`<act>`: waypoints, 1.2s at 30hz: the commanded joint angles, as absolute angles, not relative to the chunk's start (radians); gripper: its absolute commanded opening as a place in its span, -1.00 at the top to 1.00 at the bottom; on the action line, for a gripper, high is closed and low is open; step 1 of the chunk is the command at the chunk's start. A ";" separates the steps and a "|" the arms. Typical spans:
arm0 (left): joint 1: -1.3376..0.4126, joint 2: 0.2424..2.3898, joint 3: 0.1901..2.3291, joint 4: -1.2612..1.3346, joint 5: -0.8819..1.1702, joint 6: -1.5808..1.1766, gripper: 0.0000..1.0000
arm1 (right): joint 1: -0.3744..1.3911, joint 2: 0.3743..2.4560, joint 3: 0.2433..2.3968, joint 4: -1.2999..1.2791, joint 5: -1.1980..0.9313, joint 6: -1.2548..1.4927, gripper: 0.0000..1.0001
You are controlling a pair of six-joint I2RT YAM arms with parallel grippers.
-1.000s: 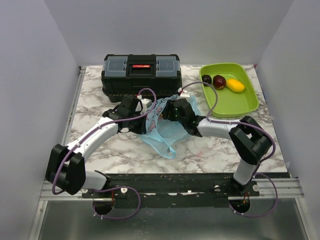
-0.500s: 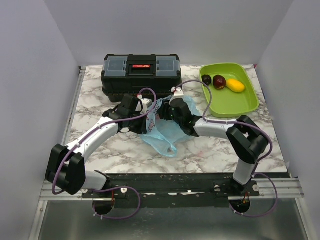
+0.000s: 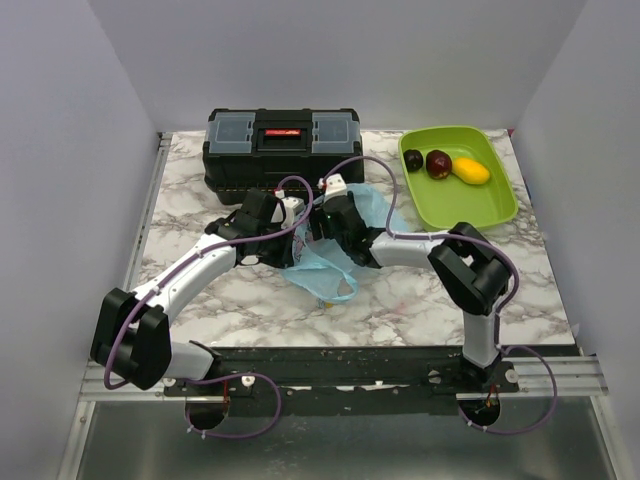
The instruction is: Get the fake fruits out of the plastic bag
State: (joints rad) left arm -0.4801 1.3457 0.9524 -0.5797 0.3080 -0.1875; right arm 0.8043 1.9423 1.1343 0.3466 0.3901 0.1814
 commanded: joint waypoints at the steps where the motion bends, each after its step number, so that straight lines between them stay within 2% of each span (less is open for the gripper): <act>1: -0.486 1.335 0.974 -0.595 0.333 -0.178 1.00 | 0.811 1.997 1.167 0.340 0.482 0.086 -0.58; 7: -0.487 1.333 0.974 -0.595 0.333 -0.178 1.00 | 0.811 2.075 1.223 0.339 0.663 0.082 -0.64; 14: -0.487 1.332 0.974 -0.595 0.331 -0.178 1.00 | 0.811 2.149 1.255 0.451 0.814 0.095 -0.35; 21: -0.487 1.328 0.973 -0.597 0.325 -0.176 1.00 | 0.809 2.236 1.313 0.511 0.914 0.073 -0.32; 23: -0.488 1.330 0.973 -0.597 0.325 -0.176 1.00 | 0.809 2.244 1.303 0.538 0.909 0.054 -0.21; 30: -0.487 1.335 0.974 -0.596 0.327 -0.176 1.00 | 0.809 2.161 1.250 0.493 0.866 0.088 0.40; 36: -0.487 1.338 0.974 -0.597 0.329 -0.177 1.00 | 0.809 2.024 1.137 0.448 0.663 0.156 0.52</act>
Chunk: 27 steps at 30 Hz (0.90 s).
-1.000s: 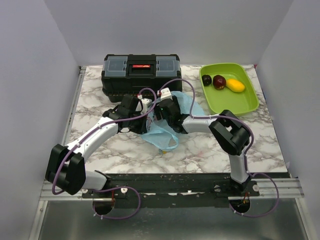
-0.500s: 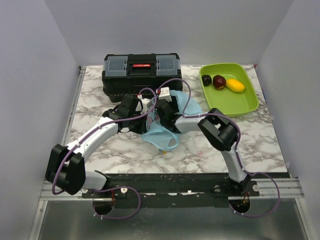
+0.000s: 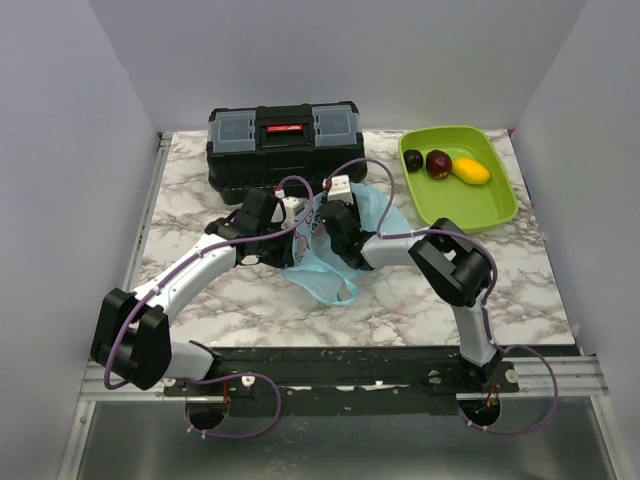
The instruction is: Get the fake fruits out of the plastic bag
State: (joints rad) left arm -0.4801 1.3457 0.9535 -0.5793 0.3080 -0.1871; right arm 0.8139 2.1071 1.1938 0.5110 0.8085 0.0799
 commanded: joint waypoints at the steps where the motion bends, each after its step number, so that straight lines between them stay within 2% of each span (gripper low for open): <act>1: -0.488 1.338 0.974 -0.597 0.328 -0.177 1.00 | 0.809 2.014 1.128 0.433 0.638 0.163 0.55; 3: -0.487 1.336 0.974 -0.597 0.328 -0.178 1.00 | 0.808 1.987 1.106 0.404 0.599 0.198 0.62; 7: -0.487 1.333 0.973 -0.597 0.324 -0.177 1.00 | 0.809 1.911 1.049 0.374 0.523 0.253 0.65; 16: -0.487 1.333 0.974 -0.597 0.325 -0.178 1.00 | 0.808 1.737 0.982 0.306 0.370 0.342 0.65; 27: -0.488 1.335 0.974 -0.597 0.321 -0.178 1.00 | 0.808 1.636 0.968 0.208 0.108 0.462 0.69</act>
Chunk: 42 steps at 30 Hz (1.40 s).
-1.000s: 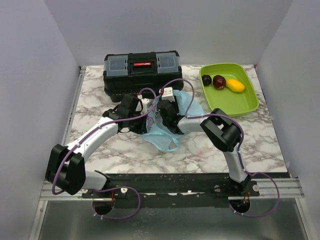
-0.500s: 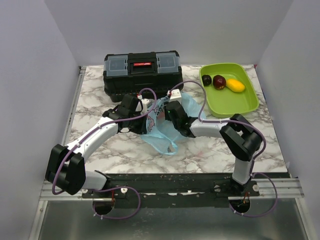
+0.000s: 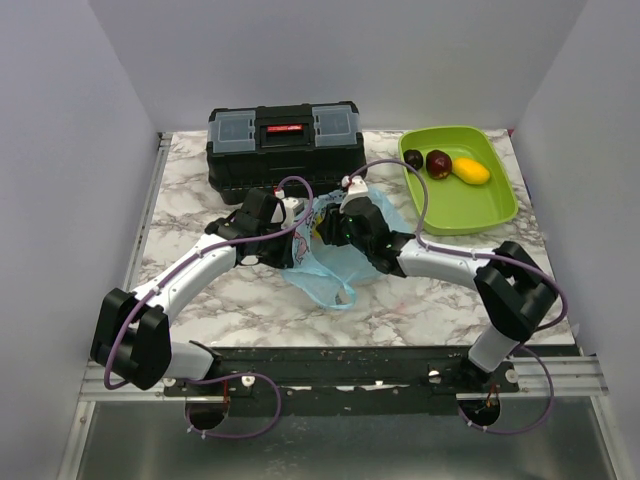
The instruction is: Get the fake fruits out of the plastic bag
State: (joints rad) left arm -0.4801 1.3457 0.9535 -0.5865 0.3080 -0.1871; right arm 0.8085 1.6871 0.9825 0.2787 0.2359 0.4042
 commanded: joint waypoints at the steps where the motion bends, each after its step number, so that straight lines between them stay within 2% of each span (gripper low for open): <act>1: -0.488 1.337 0.974 -0.597 0.321 -0.178 1.00 | 0.808 1.621 0.961 0.204 0.092 0.468 0.70; 12: -0.487 1.353 0.977 -0.603 0.300 -0.174 1.00 | 0.809 1.412 0.919 0.078 0.131 0.469 0.70; 17: -0.487 1.350 0.980 -0.609 0.285 -0.172 1.00 | 0.809 1.322 0.949 0.031 0.154 0.457 0.70; 28: -0.488 1.331 0.983 -0.610 0.238 -0.178 1.00 | 0.808 1.204 1.053 0.039 0.045 0.507 0.71; 33: -0.485 1.292 0.983 -0.608 0.123 -0.194 1.00 | 0.807 1.156 1.096 0.033 0.070 0.507 0.71; 37: -0.474 1.236 0.977 -0.605 -0.006 -0.217 1.00 | 0.808 1.102 1.107 0.028 0.191 0.491 0.71; 42: -0.450 1.157 0.962 -0.591 -0.152 -0.257 1.00 | 0.807 1.066 1.086 0.002 0.479 0.424 0.71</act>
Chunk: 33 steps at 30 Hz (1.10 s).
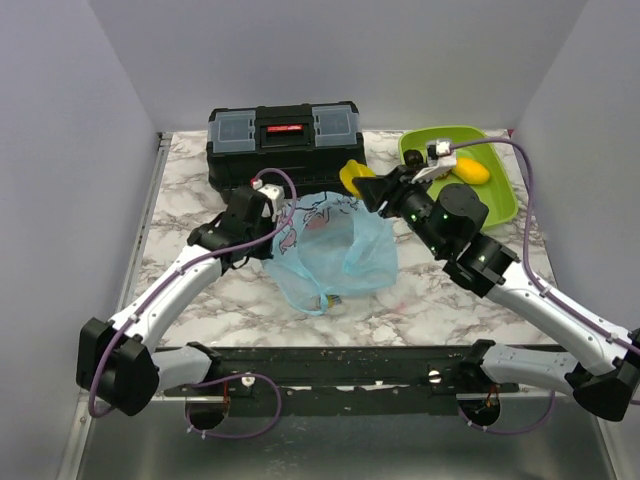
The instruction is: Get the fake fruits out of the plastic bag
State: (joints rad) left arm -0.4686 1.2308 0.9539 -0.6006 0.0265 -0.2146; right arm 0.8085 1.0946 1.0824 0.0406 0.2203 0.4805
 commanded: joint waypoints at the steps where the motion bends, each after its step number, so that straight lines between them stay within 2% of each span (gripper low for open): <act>1: -0.448 1.144 0.958 -0.589 -0.183 -0.266 1.00 | 0.807 1.064 1.072 0.002 0.542 0.410 0.71; 5: -0.432 1.098 0.936 -0.573 -0.289 -0.309 1.00 | 0.796 1.081 1.018 -0.015 0.772 0.348 0.76; 10: -0.416 1.093 0.932 -0.578 -0.357 -0.329 1.00 | 0.704 1.144 0.980 -0.027 0.781 0.342 0.76; 18: -0.388 1.095 0.949 -0.592 -0.321 -0.334 1.00 | 0.519 1.327 0.944 -0.046 0.831 0.310 0.76; 19: -0.386 1.086 0.949 -0.586 -0.312 -0.334 0.96 | 0.503 1.354 0.944 -0.046 0.832 0.303 0.76; 21: -0.377 1.068 0.935 -0.569 -0.295 -0.334 0.66 | 0.469 1.404 0.949 -0.052 0.831 0.299 0.76; 24: -0.372 1.056 0.934 -0.566 -0.263 -0.325 0.39 | 0.421 1.461 0.954 -0.052 0.794 0.306 0.76; 27: -0.371 1.056 0.932 -0.564 -0.240 -0.313 0.18 | 0.388 1.507 0.970 -0.059 0.733 0.330 0.76; 33: -0.369 1.021 0.922 -0.549 -0.160 -0.280 -0.11 | 0.336 1.617 1.025 -0.037 0.617 0.375 0.76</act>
